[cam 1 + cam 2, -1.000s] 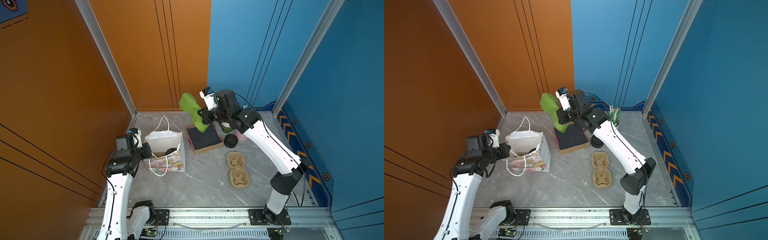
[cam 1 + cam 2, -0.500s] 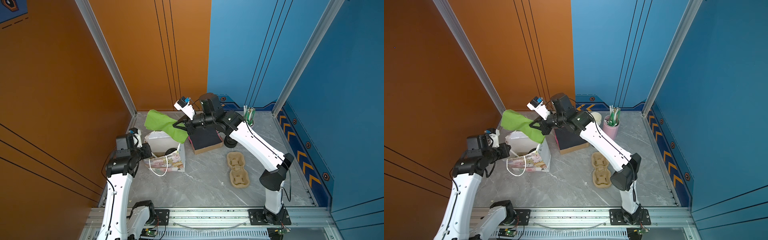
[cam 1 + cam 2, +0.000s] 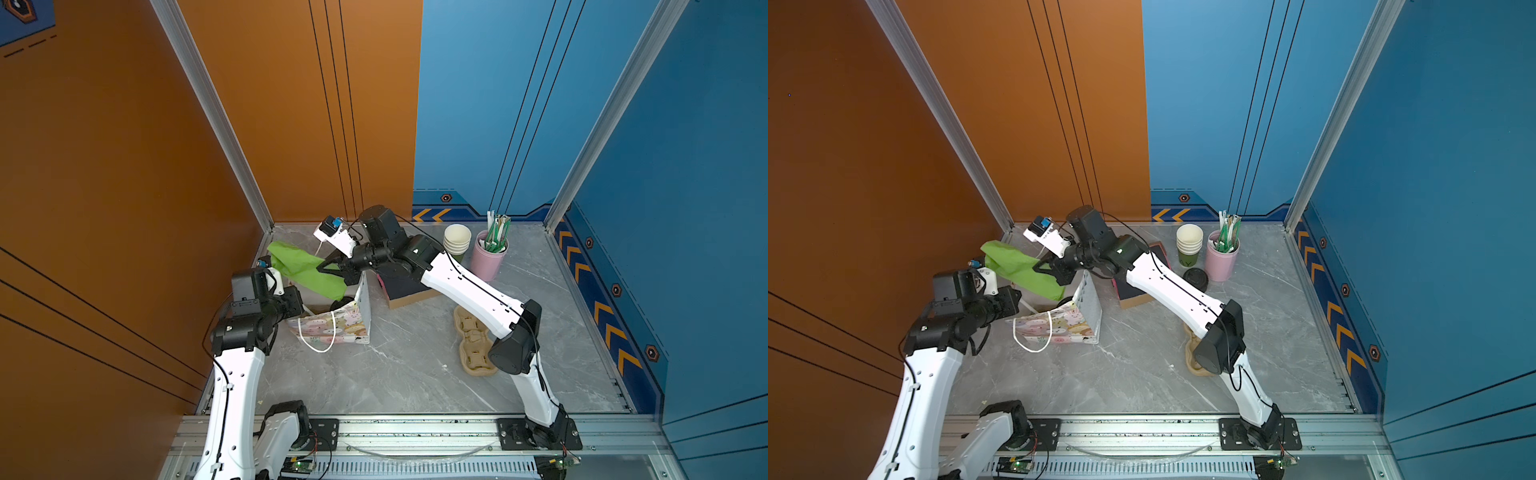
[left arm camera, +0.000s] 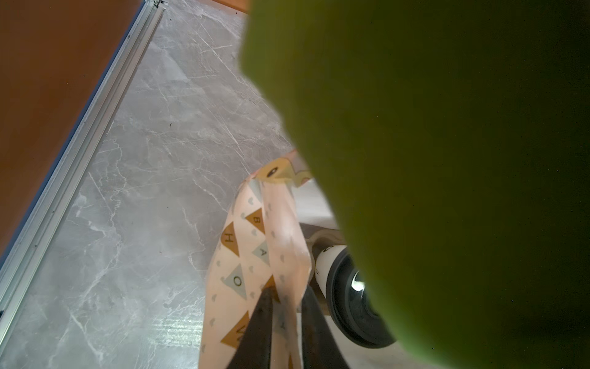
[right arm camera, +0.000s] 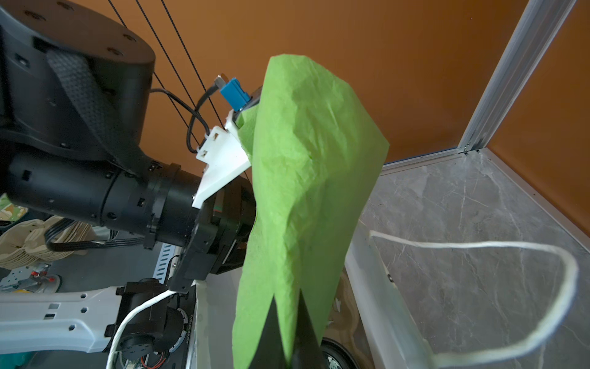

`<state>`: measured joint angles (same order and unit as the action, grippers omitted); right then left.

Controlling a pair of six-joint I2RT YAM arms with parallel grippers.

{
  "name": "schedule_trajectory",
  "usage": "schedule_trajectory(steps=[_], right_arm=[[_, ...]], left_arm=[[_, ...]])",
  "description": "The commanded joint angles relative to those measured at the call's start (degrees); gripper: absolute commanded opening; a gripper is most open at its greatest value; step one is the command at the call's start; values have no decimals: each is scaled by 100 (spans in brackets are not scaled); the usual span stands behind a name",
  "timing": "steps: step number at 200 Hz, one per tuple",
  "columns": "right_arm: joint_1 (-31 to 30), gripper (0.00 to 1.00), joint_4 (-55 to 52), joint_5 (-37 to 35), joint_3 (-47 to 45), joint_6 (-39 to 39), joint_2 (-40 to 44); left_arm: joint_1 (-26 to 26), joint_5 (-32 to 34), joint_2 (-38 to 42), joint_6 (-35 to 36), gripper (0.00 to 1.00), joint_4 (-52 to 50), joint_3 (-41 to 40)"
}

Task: Pack a coffee takeout order
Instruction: Place the napkin in the takeout bag.

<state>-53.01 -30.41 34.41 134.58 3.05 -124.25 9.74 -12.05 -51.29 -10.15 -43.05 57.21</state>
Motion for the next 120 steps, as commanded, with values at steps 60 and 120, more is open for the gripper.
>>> schedule_trajectory(steps=[60, 120], right_arm=[[14, 21, 286, -227, -837, 597, 259], [-48, 81, 276, -400, -686, 635, 443]], left_arm=[[-17, 55, 95, -22, 18, -112, 39], [-21, 63, 88, -32, 18, -116, 36]])
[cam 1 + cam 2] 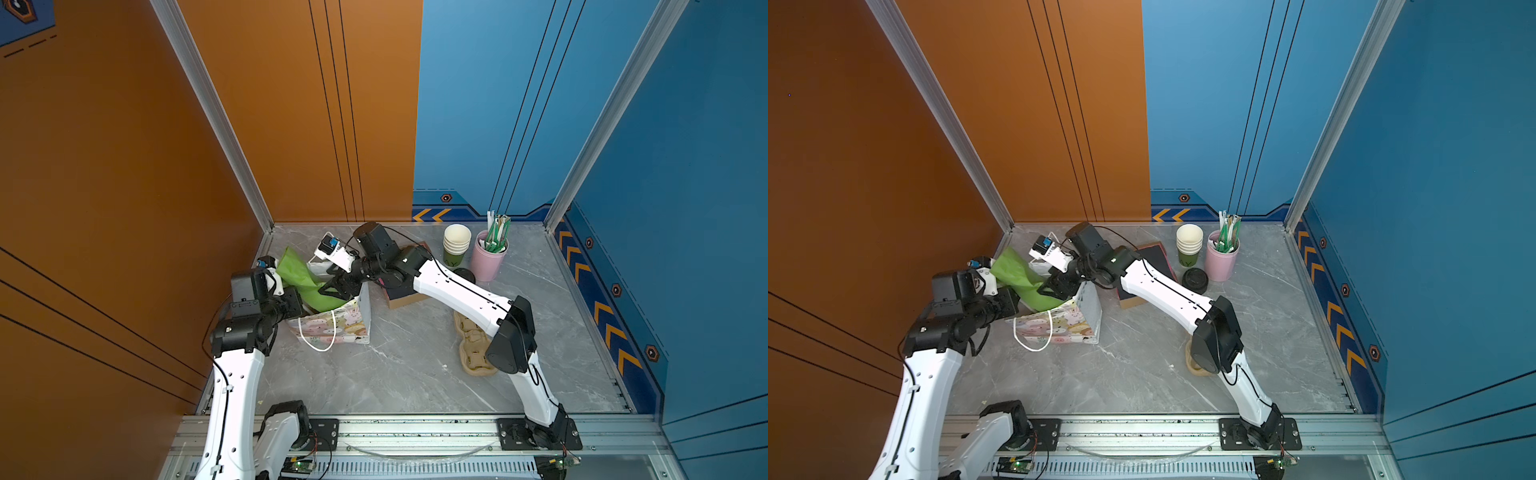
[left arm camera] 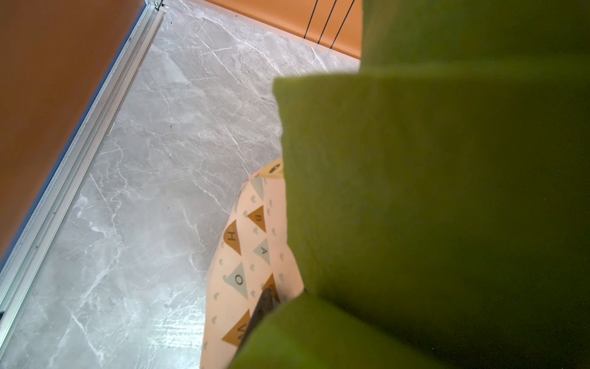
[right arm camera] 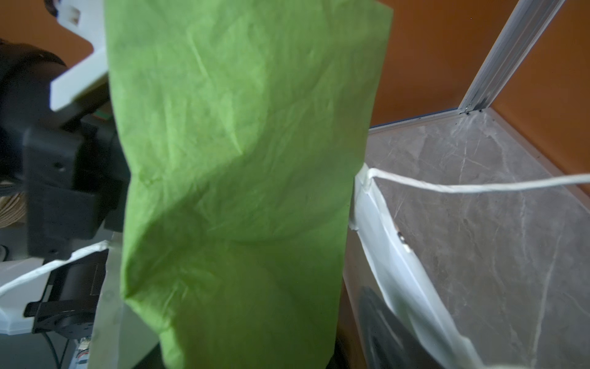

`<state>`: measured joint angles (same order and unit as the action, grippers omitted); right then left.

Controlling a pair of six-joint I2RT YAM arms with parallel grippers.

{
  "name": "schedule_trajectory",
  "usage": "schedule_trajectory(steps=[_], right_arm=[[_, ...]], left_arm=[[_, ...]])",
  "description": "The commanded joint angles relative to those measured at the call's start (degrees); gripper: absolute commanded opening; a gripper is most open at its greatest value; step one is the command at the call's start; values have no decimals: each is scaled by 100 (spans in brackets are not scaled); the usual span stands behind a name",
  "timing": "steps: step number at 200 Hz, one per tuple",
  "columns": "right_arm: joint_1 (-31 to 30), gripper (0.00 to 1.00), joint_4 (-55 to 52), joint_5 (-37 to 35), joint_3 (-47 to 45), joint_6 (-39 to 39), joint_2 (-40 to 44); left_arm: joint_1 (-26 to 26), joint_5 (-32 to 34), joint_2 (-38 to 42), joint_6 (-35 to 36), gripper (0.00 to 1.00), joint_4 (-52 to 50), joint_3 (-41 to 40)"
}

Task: Pack a coffee takeout order
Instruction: Place the napkin in the takeout bag, then pick up the napkin from the takeout bag.

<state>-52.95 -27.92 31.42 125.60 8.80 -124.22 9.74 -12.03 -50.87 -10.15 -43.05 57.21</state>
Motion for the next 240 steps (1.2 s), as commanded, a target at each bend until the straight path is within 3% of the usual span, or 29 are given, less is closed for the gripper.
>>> schedule_trajectory(steps=[1, 30, 70, 97, 129, 199, 240], right_arm=[[-61, 82, 30, -101, 220, 60, 446], [-103, 92, 32, -119, 316, -12, 503], [-240, 96, 28, -304, 351, -108, 716], [-258, 95, 11, -562, 360, -149, 698], [-287, 87, -218, -629, 368, -183, 655], [-604, 93, -925, -841, 681, 129, 223], [-706, 86, -1123, -1293, 1194, 328, -254]], left_arm=[[-18, 56, 44, -31, 18, -112, 36], [-19, 63, 65, -44, 18, -116, 49], [-21, 65, 65, -50, 19, -116, 86], [-16, 74, 86, -40, 19, -116, 140], [-19, 86, 146, -57, 20, -125, 141], [-23, 64, 111, -68, 20, -125, 146], [-18, 67, 119, -66, 20, -124, 141]])
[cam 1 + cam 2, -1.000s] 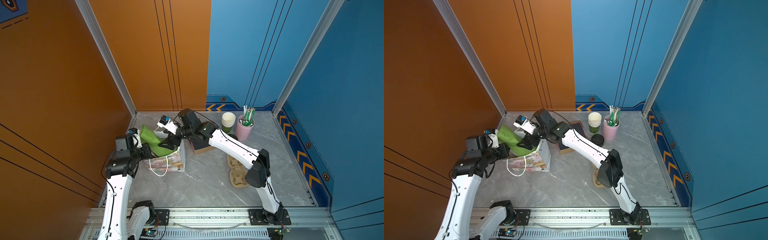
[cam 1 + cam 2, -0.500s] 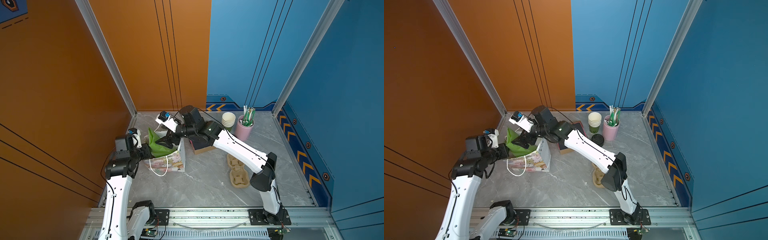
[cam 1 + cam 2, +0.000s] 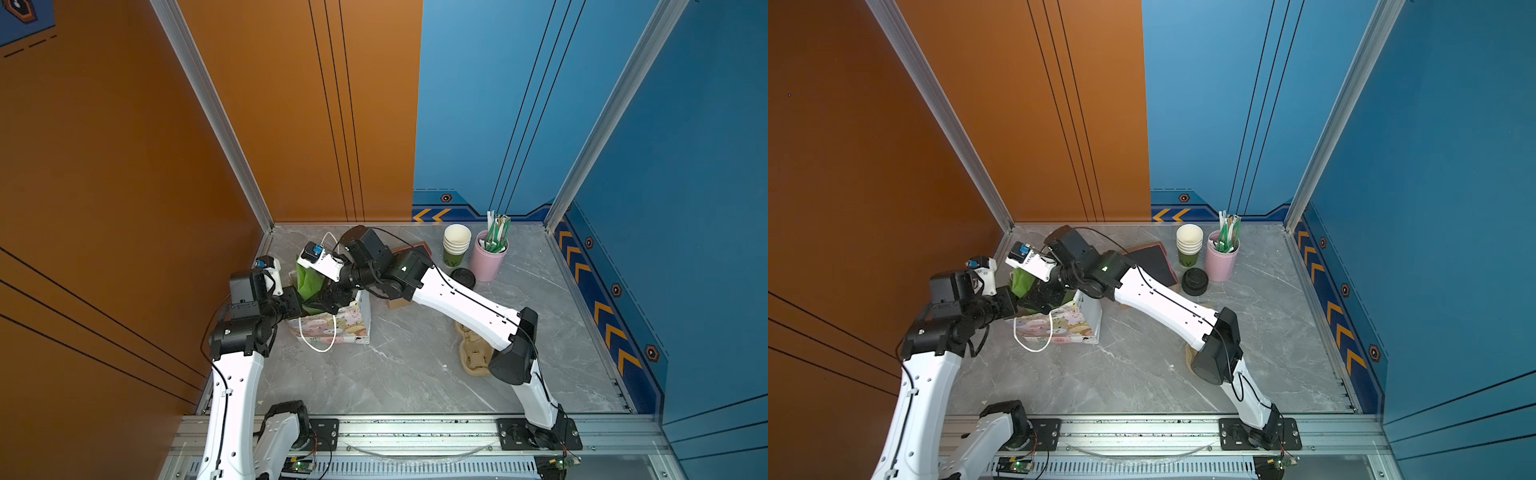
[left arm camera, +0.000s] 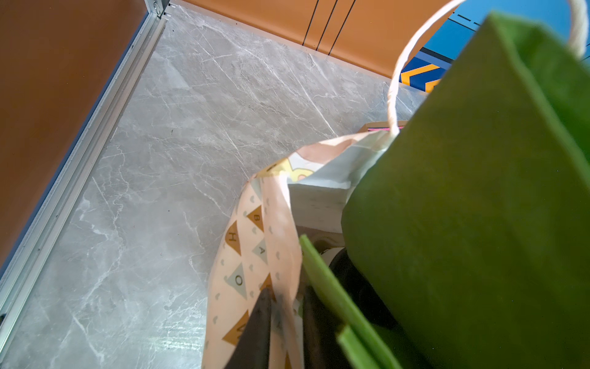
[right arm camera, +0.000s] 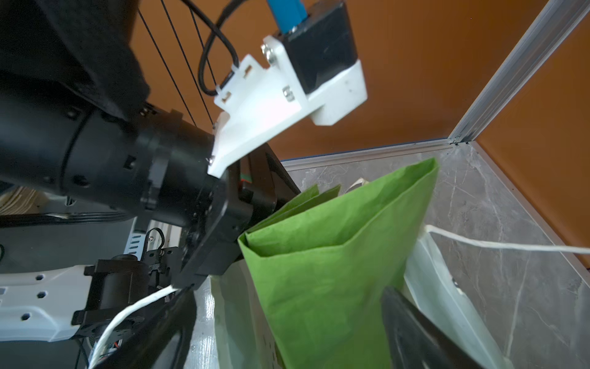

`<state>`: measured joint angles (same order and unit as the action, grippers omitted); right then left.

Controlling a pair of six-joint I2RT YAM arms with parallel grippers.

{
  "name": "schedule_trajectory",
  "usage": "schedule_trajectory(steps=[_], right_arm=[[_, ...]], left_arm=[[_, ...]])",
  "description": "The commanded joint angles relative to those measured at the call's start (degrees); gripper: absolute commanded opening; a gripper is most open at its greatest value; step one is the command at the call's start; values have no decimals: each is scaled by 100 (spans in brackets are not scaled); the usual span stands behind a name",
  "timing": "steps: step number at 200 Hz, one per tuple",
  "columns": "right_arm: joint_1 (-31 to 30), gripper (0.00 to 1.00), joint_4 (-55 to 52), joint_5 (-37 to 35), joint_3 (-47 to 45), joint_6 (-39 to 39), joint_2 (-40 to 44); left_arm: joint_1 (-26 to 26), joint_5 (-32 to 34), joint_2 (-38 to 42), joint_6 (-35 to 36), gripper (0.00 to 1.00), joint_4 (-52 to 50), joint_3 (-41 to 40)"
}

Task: Pack a coffee takeout order
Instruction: Pick up the napkin from the takeout bag, then place the napkin in the takeout bag.

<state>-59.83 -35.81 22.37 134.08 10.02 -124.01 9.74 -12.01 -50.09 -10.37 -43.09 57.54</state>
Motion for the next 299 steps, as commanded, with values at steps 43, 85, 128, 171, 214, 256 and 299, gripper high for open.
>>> schedule_trajectory(steps=[43, 85, 128, 171, 214, 256, 299], right_arm=[[-68, 65, -339, -598, 423, 475, -448], [-81, 33, -232, -668, 490, 573, -487], [70, 12, 278, -165, 482, 284, -337], [336, 4, 1257, 681, 117, -431, -103], [403, 3, 1303, 1127, -312, -352, -132], [523, 5, 1362, 1491, -524, -466, -229], [579, 11, 979, 1129, -745, -66, -165]], left_arm=[[-16, 65, 43, -42, 20, -121, 111], [-24, 78, 64, -44, 20, -121, 110], [-20, 80, 82, -52, 20, -114, 113], [-19, 89, 97, -44, 20, -112, 91], [-23, 104, 113, -44, 20, -112, 65], [-16, 91, 120, -53, 20, -112, 55], [-15, 103, 136, -45, 21, -112, 64]])
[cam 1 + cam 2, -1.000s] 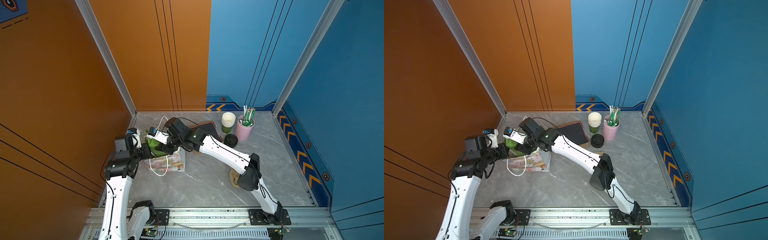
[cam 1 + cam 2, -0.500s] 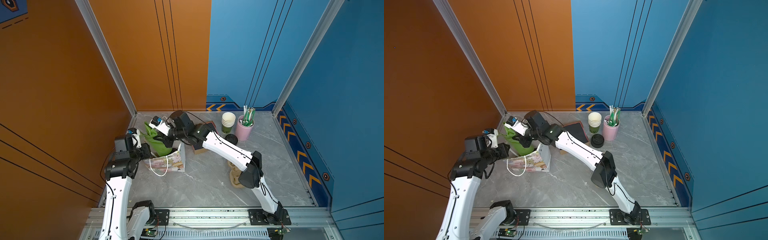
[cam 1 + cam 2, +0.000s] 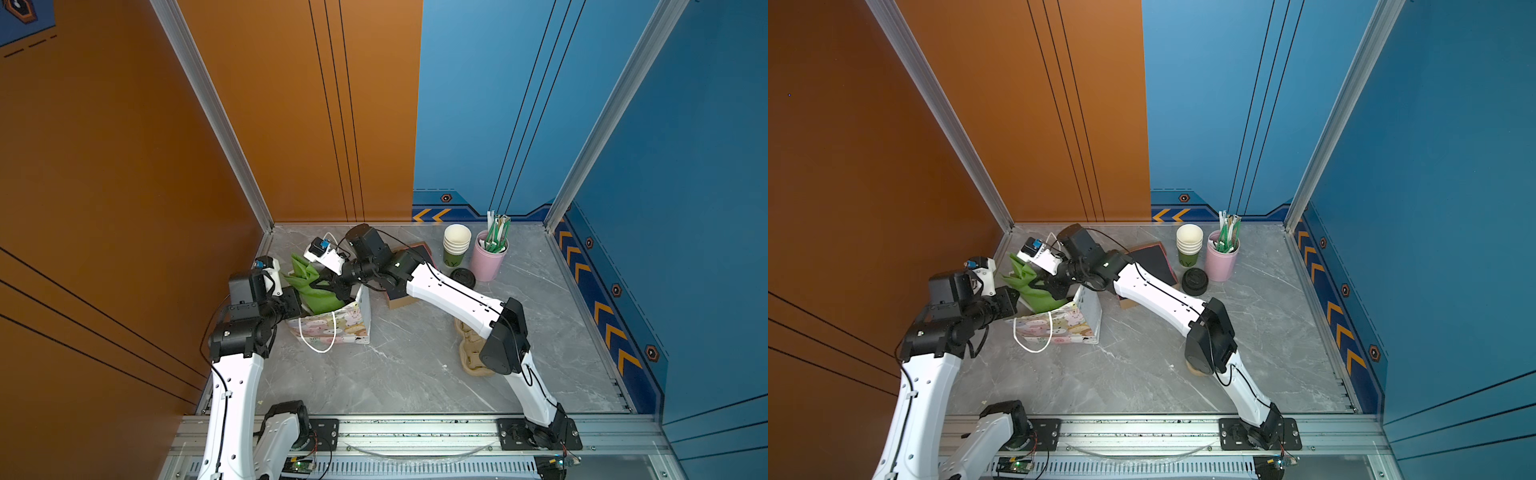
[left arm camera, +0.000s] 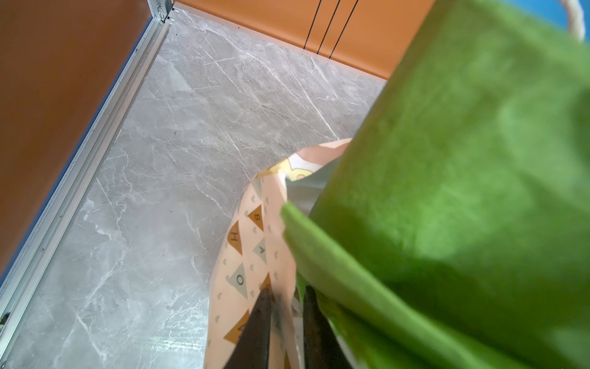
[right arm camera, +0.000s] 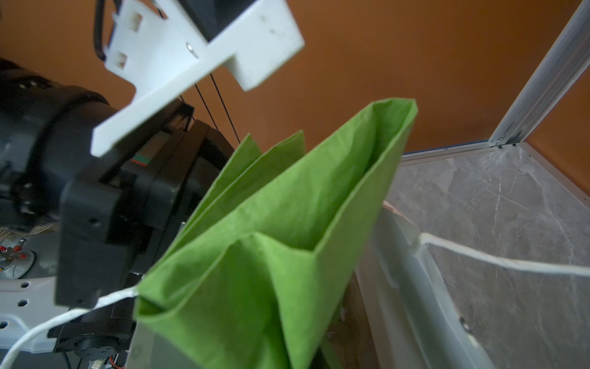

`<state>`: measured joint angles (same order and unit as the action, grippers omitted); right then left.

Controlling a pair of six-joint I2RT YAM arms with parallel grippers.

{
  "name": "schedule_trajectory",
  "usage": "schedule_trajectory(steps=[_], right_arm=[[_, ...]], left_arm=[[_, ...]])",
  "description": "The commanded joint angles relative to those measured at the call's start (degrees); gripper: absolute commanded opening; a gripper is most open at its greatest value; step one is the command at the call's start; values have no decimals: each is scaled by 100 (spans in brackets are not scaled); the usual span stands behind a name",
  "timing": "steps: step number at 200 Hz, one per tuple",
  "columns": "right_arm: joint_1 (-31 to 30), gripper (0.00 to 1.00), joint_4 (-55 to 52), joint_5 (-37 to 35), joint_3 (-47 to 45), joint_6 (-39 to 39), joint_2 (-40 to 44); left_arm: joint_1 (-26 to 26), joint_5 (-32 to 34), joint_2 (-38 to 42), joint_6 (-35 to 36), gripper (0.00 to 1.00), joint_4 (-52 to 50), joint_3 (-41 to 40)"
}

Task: Pack a coffee takeout order
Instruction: Place the napkin in the takeout bag.

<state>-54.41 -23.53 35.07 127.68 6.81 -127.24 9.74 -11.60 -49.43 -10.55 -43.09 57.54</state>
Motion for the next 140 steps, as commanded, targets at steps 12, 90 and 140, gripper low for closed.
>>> schedule_trajectory(steps=[12, 90, 140], right_arm=[[14, 13, -508, -276, -49, 440, 109], [-121, 75, -1215, -658, 574, 764, 73], [-313, 84, -1012, -971, 795, 811, 147]], left_arm=[[-12, 61, 70, -26, 21, -112, 56], [-9, 64, 57, -35, 21, -112, 47], [-12, 58, 70, -45, 21, -112, 56]])
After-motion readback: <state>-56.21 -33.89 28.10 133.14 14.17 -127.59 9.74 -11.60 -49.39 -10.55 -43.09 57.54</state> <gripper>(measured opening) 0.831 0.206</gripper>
